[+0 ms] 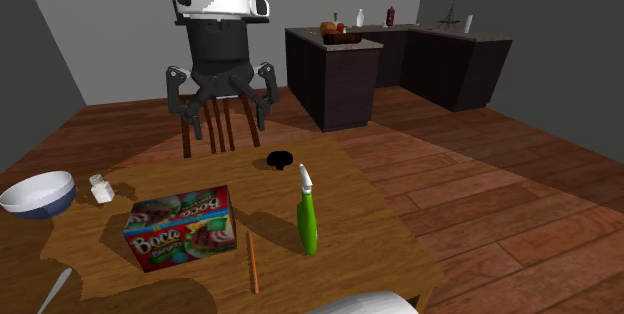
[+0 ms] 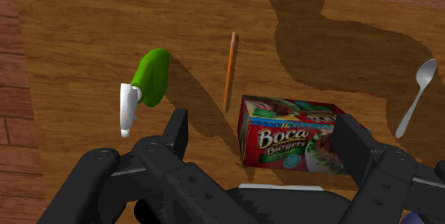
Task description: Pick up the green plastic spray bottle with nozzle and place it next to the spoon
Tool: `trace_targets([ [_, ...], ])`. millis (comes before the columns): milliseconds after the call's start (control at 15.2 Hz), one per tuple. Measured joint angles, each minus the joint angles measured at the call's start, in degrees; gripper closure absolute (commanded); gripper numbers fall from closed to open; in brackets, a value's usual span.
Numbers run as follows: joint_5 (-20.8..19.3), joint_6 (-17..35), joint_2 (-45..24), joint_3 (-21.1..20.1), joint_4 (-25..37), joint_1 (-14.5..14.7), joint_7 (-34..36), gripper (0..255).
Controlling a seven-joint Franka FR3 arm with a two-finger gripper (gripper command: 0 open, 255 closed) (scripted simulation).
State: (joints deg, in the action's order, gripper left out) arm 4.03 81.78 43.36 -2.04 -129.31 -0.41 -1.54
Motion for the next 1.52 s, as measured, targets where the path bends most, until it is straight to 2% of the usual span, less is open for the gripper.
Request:
trace_targets([
  [132,-0.28,0.65,0.06,0.28,-0.67,-0.17,-0.27,0],
  [528,-3.62,9.53,-0.83,3.81,-7.95,-2.48,-3.49,0],
  [1122,-8.7,25.66,-8.85,10.28,-14.46,-6.58,-8.44,0],
  [1518,-9.67,32.41,-11.73,11.82,-17.84,-7.38,-9.35,0],
])
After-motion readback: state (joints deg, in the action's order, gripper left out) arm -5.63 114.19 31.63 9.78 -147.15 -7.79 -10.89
